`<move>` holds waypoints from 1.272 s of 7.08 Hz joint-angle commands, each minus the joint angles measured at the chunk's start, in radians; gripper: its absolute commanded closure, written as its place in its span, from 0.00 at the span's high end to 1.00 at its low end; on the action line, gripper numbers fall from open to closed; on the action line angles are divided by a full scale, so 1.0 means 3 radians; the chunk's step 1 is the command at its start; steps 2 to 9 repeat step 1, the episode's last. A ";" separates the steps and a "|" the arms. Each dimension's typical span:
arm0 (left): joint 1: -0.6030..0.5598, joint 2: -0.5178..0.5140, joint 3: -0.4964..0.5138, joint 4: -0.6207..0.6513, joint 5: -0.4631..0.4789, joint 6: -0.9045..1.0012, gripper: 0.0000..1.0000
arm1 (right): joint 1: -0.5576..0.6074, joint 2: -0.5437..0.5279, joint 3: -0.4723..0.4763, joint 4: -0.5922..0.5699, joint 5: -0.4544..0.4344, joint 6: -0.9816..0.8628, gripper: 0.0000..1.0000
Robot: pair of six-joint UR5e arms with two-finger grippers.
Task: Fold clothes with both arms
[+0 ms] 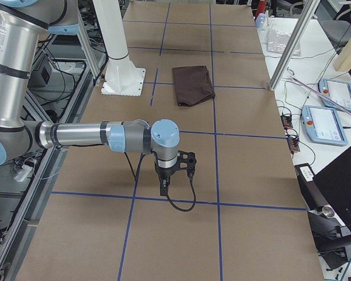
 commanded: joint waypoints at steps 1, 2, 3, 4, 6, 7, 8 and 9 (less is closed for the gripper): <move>0.0000 -0.0026 0.0003 -0.0002 0.0000 0.0000 1.00 | 0.0000 0.0000 -0.0005 0.0001 0.0000 0.0004 1.00; 0.0000 -0.0026 0.0003 -0.0002 0.0000 0.0000 1.00 | 0.0000 0.0000 -0.0005 0.0001 0.0000 0.0004 1.00; 0.0000 -0.0026 0.0003 -0.0002 0.0000 0.0000 1.00 | 0.0000 0.0000 -0.0005 0.0001 0.0000 0.0004 1.00; 0.0000 -0.0026 0.0003 -0.0002 0.0000 0.0000 1.00 | 0.0000 0.0000 -0.0005 0.0001 0.0000 0.0004 1.00; 0.0000 -0.0026 0.0003 -0.0002 0.0000 0.0000 1.00 | 0.0000 0.0000 -0.0005 0.0001 0.0000 0.0004 1.00; 0.0000 -0.0026 0.0003 -0.0002 0.0000 0.0000 1.00 | 0.0000 0.0000 -0.0005 0.0001 0.0000 0.0004 1.00; 0.0000 -0.0026 0.0003 -0.0002 0.0000 0.0000 1.00 | 0.0000 0.0000 -0.0005 0.0001 0.0000 0.0004 1.00; 0.0000 -0.0026 0.0003 -0.0002 0.0000 0.0000 1.00 | 0.0000 0.0000 -0.0005 0.0001 0.0000 0.0004 1.00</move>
